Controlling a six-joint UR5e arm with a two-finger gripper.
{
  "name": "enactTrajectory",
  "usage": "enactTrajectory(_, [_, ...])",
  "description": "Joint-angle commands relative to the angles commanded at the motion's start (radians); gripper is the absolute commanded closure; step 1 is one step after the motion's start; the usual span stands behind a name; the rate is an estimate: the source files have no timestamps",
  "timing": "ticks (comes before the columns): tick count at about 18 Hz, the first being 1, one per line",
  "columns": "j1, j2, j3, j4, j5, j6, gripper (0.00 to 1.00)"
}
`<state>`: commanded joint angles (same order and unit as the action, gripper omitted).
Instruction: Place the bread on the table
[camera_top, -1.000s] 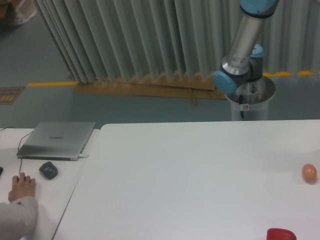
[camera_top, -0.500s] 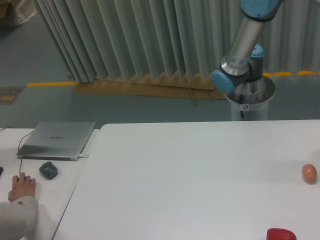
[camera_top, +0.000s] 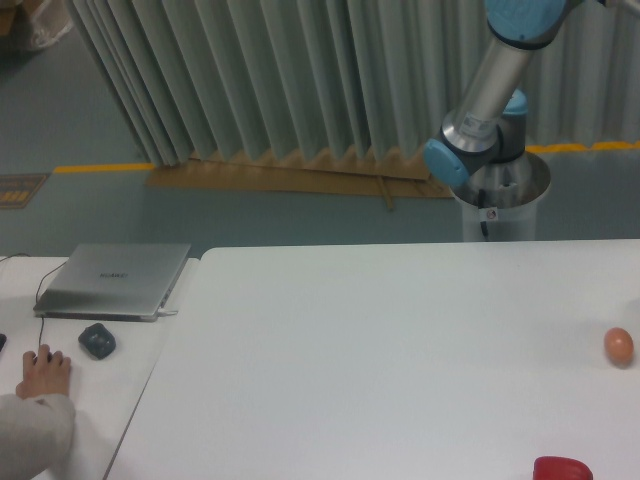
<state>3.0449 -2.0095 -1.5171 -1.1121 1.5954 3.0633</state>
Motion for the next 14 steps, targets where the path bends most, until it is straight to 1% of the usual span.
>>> enactTrajectory(2, [0.02, 0.005, -0.003, 0.0, -0.005, 0.003, 0.0])
enactTrajectory(4, [0.02, 0.002, -0.005, 0.002, -0.008, 0.023, 0.0])
enactTrajectory(14, [0.022, -0.008, -0.029, 0.018, -0.011, 0.012, 0.0])
